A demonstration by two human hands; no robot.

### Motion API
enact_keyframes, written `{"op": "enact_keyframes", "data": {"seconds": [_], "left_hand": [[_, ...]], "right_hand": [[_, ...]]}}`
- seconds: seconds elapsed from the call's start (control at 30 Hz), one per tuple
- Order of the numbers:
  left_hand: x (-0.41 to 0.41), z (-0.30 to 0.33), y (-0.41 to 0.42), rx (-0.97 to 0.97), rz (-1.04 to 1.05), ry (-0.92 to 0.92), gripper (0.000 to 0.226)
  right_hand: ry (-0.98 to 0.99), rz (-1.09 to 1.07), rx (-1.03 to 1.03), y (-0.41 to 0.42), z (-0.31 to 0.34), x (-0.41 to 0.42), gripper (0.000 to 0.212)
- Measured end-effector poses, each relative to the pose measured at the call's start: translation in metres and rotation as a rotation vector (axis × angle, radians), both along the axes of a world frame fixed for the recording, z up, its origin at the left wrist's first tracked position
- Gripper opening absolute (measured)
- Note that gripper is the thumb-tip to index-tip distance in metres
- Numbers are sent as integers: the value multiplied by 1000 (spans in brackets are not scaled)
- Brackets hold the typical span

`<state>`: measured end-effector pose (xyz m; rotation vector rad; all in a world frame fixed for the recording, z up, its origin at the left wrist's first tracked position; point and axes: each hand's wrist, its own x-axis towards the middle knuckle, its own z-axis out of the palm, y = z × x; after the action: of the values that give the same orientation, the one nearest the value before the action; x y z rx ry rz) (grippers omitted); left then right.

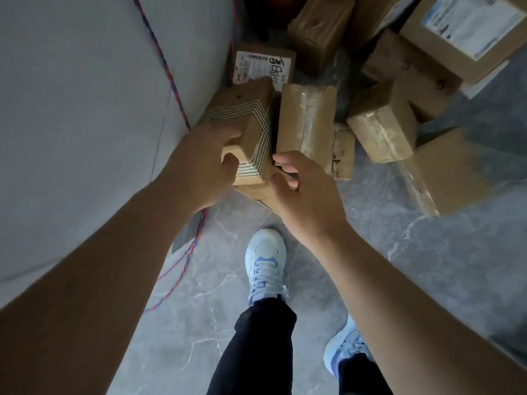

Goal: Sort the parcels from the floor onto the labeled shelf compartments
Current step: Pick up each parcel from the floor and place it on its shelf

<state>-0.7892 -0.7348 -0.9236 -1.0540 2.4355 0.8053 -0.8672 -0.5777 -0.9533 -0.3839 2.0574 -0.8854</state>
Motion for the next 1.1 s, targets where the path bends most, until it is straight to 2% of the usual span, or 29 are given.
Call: {"op": "enact_keyframes", "data": {"seconds": [0.1,0.17,0.27,0.37,0.47,0.67,0.8,0.87,1.0,1.1], "left_hand": [[3,-36,-9,-14,20,32,39],[7,-55,-13,-18,12,55,34],[14,-69,-12,-24,-14,95,43],[19,-62,-6,2,8,122,49],[21,-41,4,39,131,109,41],[23,12,29,117,393,119,33],[31,42,51,247,693,237,27],[35,51,57,316,781,268,20],[35,70,71,432,854,263,36],[29,83,82,454,841,224,86]], "right_hand": [[-162,-151,71,-14,-40,4,31],[-355,-324,105,-23,-59,10,22],[-665,-591,21,-36,-73,25,27],[-789,-732,-51,-38,-66,35,25],[-857,-801,-115,-30,-44,38,19],[-794,-778,-223,4,5,37,41],[-645,-674,-279,22,40,32,26],[-529,-628,-324,33,51,33,19],[-347,-555,-393,55,65,39,26],[-315,-528,-432,70,75,41,24]]}}
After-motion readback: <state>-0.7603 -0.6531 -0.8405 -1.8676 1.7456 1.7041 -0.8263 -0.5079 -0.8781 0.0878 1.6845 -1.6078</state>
